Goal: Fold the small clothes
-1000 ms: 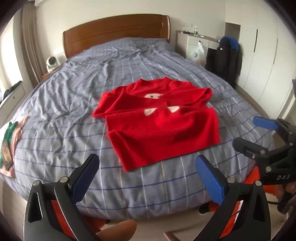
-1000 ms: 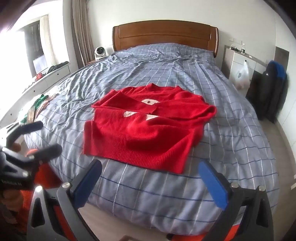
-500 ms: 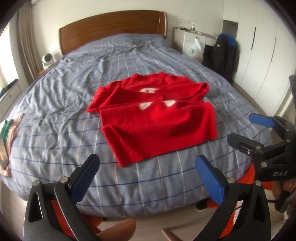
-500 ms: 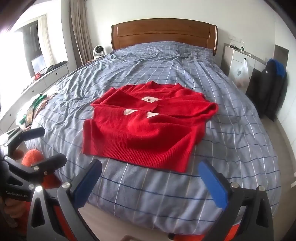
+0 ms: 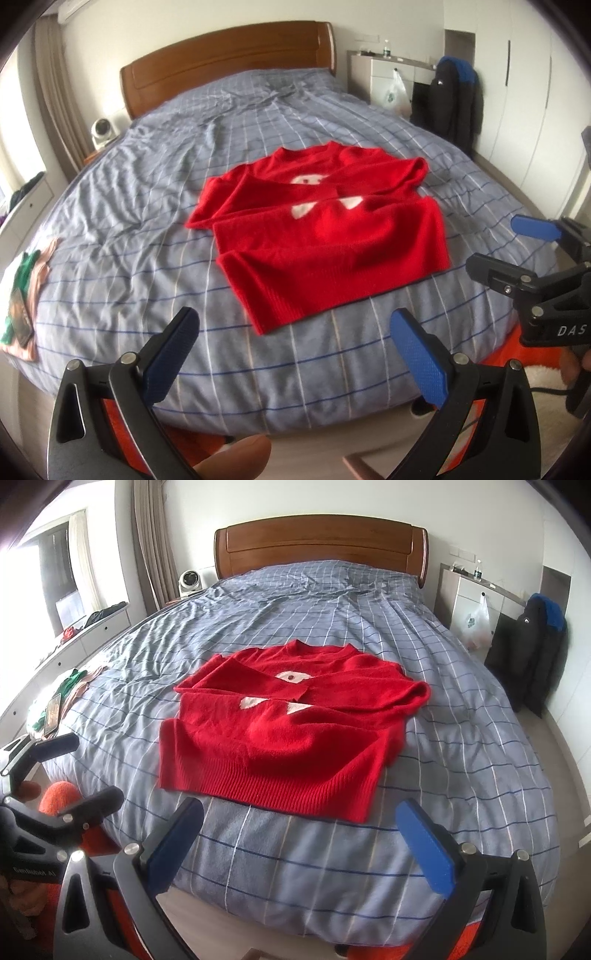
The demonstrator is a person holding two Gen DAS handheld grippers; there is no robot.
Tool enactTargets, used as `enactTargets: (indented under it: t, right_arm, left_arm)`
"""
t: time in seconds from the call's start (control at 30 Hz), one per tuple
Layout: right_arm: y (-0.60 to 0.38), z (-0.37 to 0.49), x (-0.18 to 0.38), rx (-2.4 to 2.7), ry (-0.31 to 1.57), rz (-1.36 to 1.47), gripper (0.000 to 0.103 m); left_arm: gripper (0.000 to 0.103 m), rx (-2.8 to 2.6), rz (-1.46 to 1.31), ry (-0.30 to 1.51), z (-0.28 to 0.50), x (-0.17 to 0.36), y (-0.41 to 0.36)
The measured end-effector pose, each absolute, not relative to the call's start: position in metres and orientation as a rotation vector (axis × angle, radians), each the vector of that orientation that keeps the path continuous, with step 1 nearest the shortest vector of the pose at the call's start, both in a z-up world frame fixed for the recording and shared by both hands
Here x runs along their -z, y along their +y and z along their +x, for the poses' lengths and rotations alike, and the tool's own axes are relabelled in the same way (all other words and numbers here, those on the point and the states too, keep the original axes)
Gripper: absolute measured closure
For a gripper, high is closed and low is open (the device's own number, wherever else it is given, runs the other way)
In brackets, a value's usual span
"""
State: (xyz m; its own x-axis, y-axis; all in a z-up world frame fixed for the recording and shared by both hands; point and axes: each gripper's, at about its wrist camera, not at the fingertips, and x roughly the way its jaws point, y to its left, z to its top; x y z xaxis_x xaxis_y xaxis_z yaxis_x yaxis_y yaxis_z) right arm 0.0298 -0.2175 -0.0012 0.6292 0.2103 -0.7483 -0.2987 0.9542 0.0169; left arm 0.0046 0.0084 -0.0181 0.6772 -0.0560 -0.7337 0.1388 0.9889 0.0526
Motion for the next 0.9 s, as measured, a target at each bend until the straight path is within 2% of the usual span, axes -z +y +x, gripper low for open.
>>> enactTargets:
  t: [0.9]
  right_arm:
    - [-0.215,0.033,0.012,-0.281,0.893,-0.097,0.000]
  left_arm:
    - [0.000,0.071,0.096,0.878,0.012,0.032,0.011]
